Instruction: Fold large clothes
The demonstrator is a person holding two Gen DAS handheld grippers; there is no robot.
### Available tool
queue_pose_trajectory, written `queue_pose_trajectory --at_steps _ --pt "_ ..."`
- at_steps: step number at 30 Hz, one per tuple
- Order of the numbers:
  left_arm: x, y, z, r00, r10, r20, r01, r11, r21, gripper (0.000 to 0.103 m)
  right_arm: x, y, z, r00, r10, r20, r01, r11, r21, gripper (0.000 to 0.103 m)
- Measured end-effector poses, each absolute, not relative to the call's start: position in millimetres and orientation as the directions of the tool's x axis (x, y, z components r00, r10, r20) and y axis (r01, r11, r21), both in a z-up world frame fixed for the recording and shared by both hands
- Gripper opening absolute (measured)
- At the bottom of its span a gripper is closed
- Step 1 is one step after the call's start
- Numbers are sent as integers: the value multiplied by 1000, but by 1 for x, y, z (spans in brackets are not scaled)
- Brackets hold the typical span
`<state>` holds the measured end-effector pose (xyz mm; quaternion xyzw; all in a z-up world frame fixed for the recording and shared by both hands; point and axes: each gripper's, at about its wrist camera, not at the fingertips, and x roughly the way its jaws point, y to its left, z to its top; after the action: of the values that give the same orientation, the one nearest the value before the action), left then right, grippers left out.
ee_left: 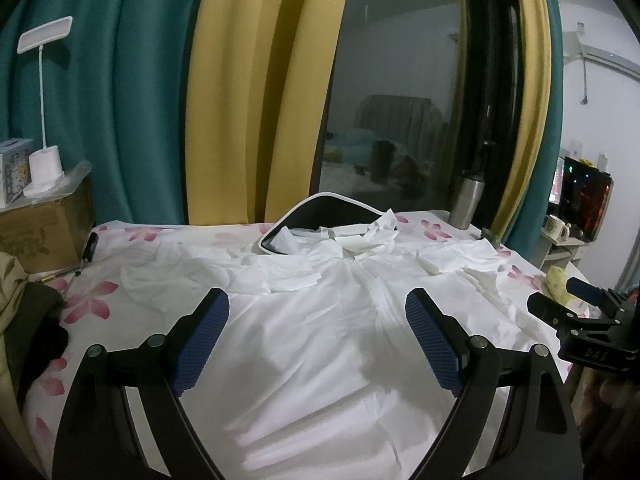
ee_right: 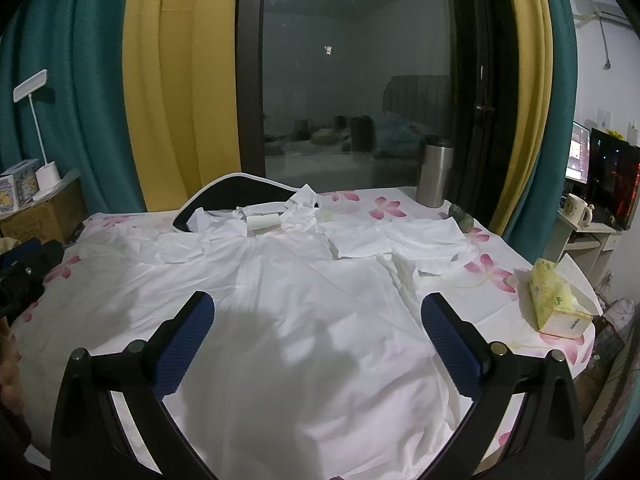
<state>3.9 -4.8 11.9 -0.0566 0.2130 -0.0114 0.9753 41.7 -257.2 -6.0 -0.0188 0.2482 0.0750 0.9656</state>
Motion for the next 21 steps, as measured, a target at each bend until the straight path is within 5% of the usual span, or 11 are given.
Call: queue_pose_trajectory --at_steps 18,21 --pt "93 -14 -8 851 -47 -524 -13 994 -110 92 135 -301 -35 807 169 -566 -190 982 24 101" --pt "109 -14 -14 837 -48 -544 -13 994 -107 90 157 -305 -40 789 168 -591 -213 977 -7 94"
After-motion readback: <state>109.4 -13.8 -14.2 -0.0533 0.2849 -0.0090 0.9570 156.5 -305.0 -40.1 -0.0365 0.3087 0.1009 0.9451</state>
